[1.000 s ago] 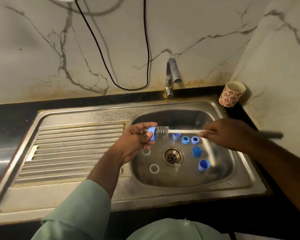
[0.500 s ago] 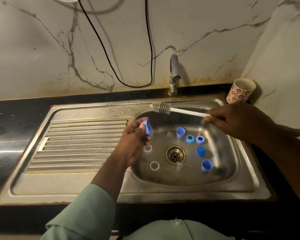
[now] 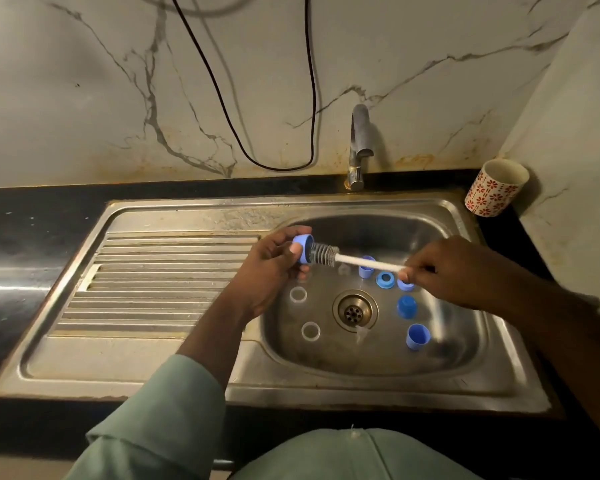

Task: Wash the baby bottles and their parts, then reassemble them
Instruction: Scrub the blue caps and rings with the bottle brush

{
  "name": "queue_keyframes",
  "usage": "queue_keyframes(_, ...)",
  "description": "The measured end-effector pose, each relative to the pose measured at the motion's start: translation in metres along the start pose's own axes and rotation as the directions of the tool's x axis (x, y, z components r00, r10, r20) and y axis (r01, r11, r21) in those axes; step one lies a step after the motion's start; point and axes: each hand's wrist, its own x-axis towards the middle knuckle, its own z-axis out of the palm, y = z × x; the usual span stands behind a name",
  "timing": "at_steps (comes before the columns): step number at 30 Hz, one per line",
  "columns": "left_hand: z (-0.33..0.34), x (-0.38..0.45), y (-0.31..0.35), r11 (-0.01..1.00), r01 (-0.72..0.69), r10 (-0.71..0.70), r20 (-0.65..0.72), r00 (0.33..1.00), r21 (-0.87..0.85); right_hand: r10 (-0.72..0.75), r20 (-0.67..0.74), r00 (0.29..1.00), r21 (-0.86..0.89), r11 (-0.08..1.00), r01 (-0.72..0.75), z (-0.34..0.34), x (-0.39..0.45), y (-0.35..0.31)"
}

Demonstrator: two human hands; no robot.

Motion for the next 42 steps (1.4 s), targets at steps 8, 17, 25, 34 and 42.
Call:
queue_keyframes(8, -0.005, -0.002, -0.016, 0.975, -0.084, 0.077, 0.041, 0.996, 0.207, 0.008, 0.190, 0.982, 0.258, 0.964, -0.058, -0.012, 0.013, 0.008)
queue_keyframes(17, -0.021, -0.006, -0.021, 0.989, -0.139, 0.141, -0.025, 0.990, 0.049, 0.114, 0.136, 0.984, 0.521, 0.837, -0.168, 0.036, -0.002, 0.010)
queue_keyframes(25, -0.009, 0.012, -0.009, 0.833, 0.029, -0.222, -0.286, 0.932, -0.552, 0.123, -0.021, 0.992, 0.645, 0.760, -0.081, 0.067, -0.019, -0.010)
queue_keyframes(34, 0.008, 0.014, -0.013, 0.855, 0.083, -0.240, -0.249, 0.938, -0.511, 0.065, -0.111, 0.992, 0.658, 0.753, 0.024, 0.068, -0.028, -0.045)
queue_keyframes(42, 0.011, 0.025, -0.010, 0.822, 0.002, -0.248, -0.353, 0.902, -0.570, 0.155, -0.004, 0.988, 0.678, 0.727, -0.112, 0.074, -0.015, -0.059)
